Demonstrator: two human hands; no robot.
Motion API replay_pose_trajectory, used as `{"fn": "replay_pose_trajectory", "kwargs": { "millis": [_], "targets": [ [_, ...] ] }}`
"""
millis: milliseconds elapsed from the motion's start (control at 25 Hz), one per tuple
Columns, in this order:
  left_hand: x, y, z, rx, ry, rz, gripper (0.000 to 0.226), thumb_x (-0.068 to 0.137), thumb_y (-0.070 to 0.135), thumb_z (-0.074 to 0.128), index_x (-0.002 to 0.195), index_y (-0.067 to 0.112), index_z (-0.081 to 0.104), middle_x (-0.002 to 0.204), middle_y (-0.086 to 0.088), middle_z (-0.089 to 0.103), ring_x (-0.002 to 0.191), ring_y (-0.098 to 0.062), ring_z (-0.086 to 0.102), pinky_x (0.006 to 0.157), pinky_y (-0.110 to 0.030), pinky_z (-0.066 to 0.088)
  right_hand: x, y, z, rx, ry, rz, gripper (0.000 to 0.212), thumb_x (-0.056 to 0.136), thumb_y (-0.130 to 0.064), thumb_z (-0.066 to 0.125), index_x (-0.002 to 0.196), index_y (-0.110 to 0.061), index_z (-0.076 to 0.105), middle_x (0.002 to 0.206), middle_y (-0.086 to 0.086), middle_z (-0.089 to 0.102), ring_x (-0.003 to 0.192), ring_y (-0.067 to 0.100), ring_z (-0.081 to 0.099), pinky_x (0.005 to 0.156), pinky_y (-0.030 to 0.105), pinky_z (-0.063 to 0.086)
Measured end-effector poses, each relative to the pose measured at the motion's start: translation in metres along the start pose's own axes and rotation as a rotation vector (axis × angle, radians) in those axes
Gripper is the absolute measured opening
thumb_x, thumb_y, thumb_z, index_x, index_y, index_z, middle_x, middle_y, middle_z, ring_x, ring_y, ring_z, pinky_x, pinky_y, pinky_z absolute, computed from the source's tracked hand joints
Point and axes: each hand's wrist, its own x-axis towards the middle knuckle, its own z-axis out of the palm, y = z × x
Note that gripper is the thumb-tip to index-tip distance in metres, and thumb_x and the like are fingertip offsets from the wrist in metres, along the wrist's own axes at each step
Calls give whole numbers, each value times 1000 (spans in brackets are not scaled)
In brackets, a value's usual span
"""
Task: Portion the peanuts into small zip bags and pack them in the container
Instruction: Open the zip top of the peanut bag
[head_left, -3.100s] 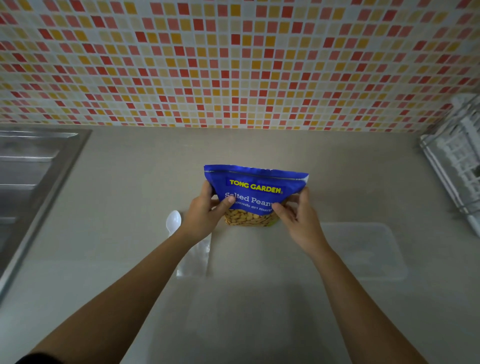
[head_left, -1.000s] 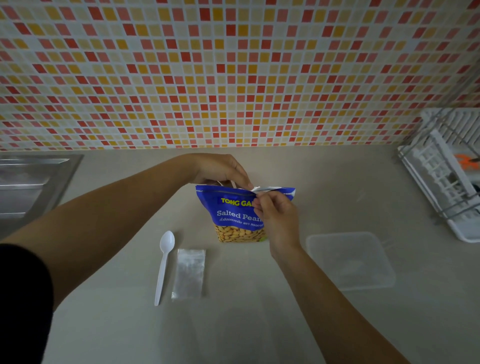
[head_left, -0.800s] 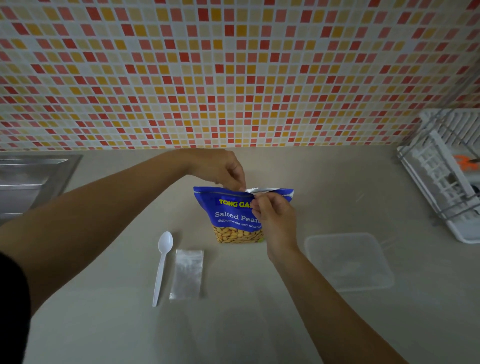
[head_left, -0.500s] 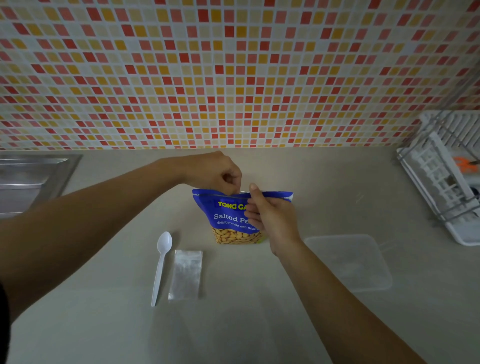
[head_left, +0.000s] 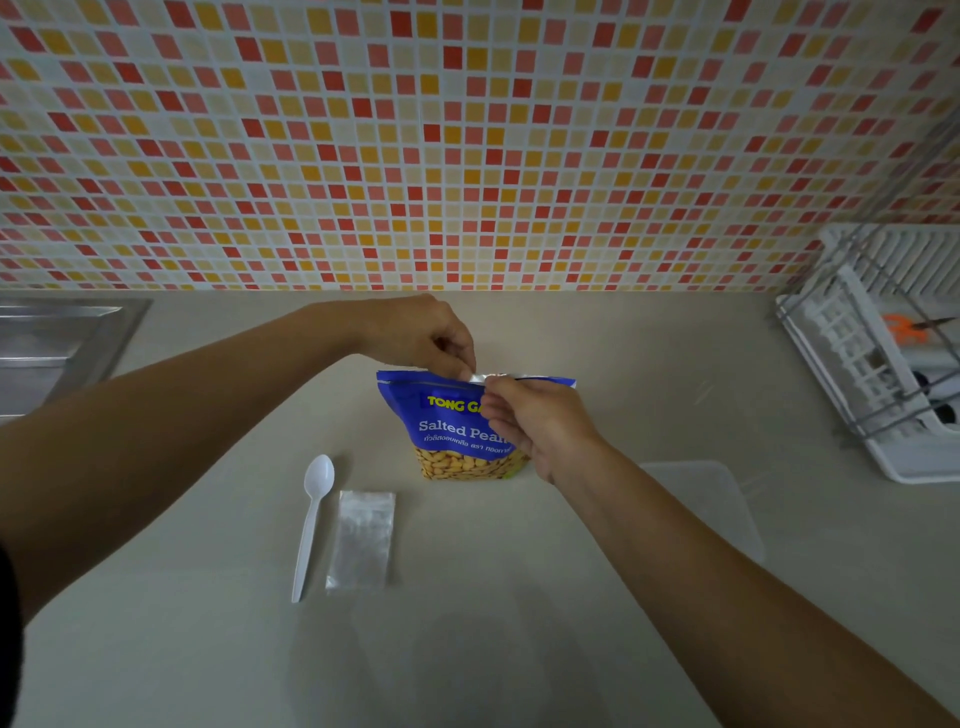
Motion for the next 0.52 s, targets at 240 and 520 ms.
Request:
{"fn": "replay_pose_trajectory", "kwargs": {
  "millis": [240, 520],
  "targets": [
    [-9, -3, 22, 84, 136, 40, 10, 91, 22, 55, 85, 20, 62, 74, 9, 62, 65, -1, 55, 59, -7, 39, -9, 15, 7, 20, 89, -40, 19, 83, -12, 63, 65, -9, 60, 62, 0, 62, 55, 5, 58, 54, 13, 52],
    [0, -5, 25, 208, 309, 88, 16, 91, 18, 53, 91, 7, 65, 80, -1, 61, 71, -12, 49, 65, -18, 32, -13, 10, 2, -23, 84, -9, 21, 82, -10, 61, 62, -10, 59, 57, 0, 58, 50, 4, 54, 50, 12, 50]
  ]
}}
